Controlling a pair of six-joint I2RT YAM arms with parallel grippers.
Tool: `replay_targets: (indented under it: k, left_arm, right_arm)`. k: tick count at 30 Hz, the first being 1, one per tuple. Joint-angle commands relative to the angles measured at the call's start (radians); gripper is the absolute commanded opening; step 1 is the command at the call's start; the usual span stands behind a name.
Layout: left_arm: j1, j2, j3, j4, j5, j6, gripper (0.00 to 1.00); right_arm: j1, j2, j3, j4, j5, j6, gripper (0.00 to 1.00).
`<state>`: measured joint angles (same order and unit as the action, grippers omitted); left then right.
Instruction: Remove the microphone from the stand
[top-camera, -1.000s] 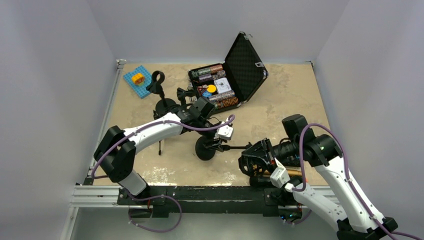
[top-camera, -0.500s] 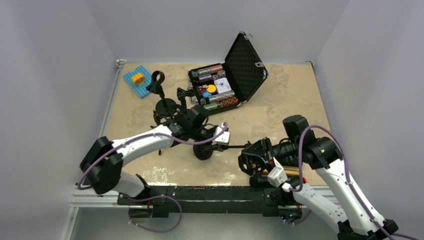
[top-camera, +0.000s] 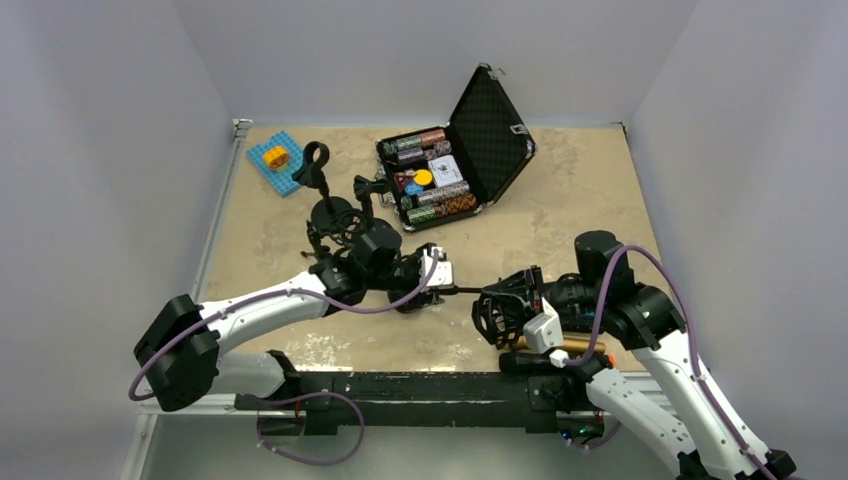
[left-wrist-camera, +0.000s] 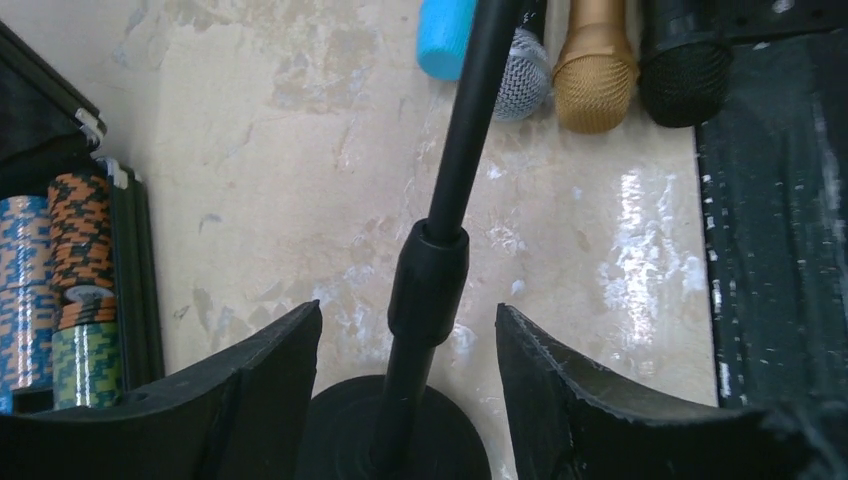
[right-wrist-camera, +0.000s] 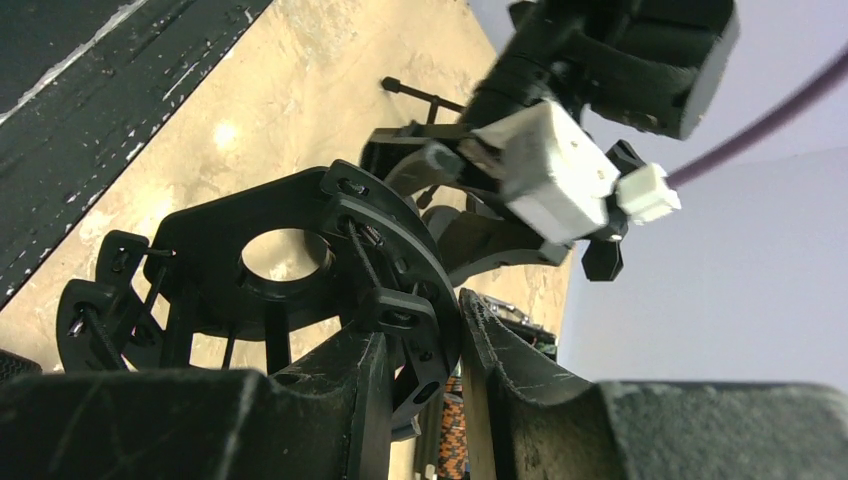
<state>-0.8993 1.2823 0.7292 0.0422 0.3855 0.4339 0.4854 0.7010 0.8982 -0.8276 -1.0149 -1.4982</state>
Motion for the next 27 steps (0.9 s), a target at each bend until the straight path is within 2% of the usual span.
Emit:
replay_targets:
  k: [1, 3, 8, 11, 17, 21, 23, 24, 26, 27]
  left_arm:
    - [0.093, -0.008, 0.131, -0.151, 0.352, 0.058, 0.69]
    - [0.113, 0.057, 0.229, -0.301, 0.467, 0.164, 0.70]
    - [0.114, 0.249, 0.452, -0.617, 0.613, 0.410, 0.66]
    - [0.102, 0.356, 0.561, -0.761, 0.610, 0.505, 0.58]
    - [0.079, 0.417, 0.562, -0.805, 0.517, 0.615, 0.50]
    - [0.079, 0.396, 0.514, -0.770, 0.472, 0.608, 0.38]
    - [0.079, 0.349, 0.466, -0.668, 0.450, 0.539, 0.28]
    - [0.079, 0.319, 0.425, -0.585, 0.426, 0.476, 0.23]
    - [0.074, 0.223, 0.305, -0.319, 0.343, 0.276, 0.08]
    - [0.068, 0.165, 0.228, -0.161, 0.268, 0.109, 0.05]
  right_arm:
    - [0.001, -0.026, -0.032, -0.032, 0.028, -0.075, 0.00]
    - [0.001, -0.019, -0.021, -0.069, 0.017, -0.136, 0.00]
    - [0.000, 0.004, 0.002, -0.154, 0.005, -0.272, 0.00]
    - [0.001, 0.005, 0.010, -0.167, 0.009, -0.306, 0.00]
    - [0.002, 0.005, 0.024, -0.190, 0.018, -0.328, 0.00]
    - [0.001, 0.001, 0.021, -0.187, 0.017, -0.325, 0.00]
    - [0.001, 0.000, 0.020, -0.169, 0.011, -0.277, 0.00]
    - [0.000, -0.003, 0.017, -0.144, 0.007, -0.222, 0.00]
    - [0.002, -0.007, 0.009, -0.070, 0.003, -0.070, 0.00]
    - [0.001, -0.011, 0.004, -0.004, 0.000, 0.037, 0.00]
